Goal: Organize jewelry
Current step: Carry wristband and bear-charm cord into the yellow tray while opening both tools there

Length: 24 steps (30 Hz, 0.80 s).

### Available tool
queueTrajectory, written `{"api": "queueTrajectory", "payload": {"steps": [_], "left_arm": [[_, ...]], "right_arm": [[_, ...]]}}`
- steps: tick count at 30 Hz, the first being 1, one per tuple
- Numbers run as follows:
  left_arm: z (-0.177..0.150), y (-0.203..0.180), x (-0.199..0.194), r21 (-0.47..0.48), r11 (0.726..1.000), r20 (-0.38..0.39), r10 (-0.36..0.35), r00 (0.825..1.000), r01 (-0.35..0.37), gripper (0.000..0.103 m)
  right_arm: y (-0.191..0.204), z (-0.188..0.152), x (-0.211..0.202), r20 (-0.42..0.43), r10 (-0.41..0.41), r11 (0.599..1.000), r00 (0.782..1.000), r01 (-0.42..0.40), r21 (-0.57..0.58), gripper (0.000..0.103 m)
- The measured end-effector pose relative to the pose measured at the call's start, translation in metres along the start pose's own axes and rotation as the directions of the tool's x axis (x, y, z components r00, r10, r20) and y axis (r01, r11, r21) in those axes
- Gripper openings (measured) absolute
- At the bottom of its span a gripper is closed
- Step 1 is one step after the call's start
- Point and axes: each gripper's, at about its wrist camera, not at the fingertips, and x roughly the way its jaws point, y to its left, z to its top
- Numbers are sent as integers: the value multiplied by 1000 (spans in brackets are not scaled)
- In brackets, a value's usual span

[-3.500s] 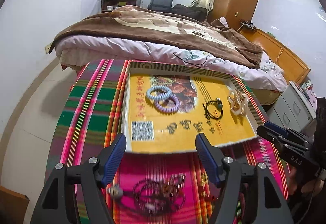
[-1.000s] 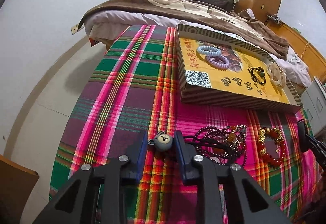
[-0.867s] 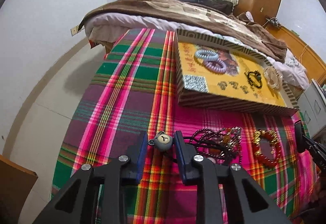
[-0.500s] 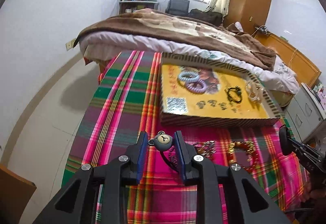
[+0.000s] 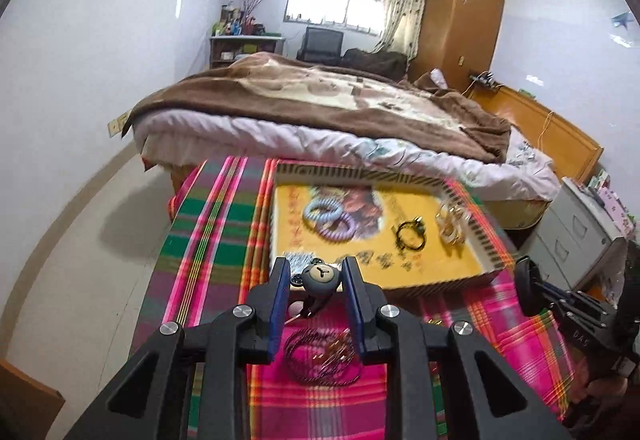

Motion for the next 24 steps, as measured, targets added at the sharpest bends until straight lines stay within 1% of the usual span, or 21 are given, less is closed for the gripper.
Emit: {"api": "queueTrajectory", "payload": {"steps": [4, 11, 19, 24], "left_arm": [[10, -6, 7, 19, 1000, 1, -11, 1000, 11, 27], [27, -11, 26, 15, 998, -12, -55, 998, 55, 27], [41, -7, 55, -12, 997, -36, -79, 996, 79, 27], [43, -2, 79, -30, 997, -66, -78, 995, 76, 27]], "right_arm": [[2, 8, 5, 1, 4, 1000, 1000, -4, -1, 13], [7, 28, 16, 9, 14, 1000, 1000, -14, -13, 13], [16, 58, 46, 5, 14, 999, 1000, -14, -30, 13], [20, 79, 77, -24, 17, 999, 1000, -18, -27, 13]]}}
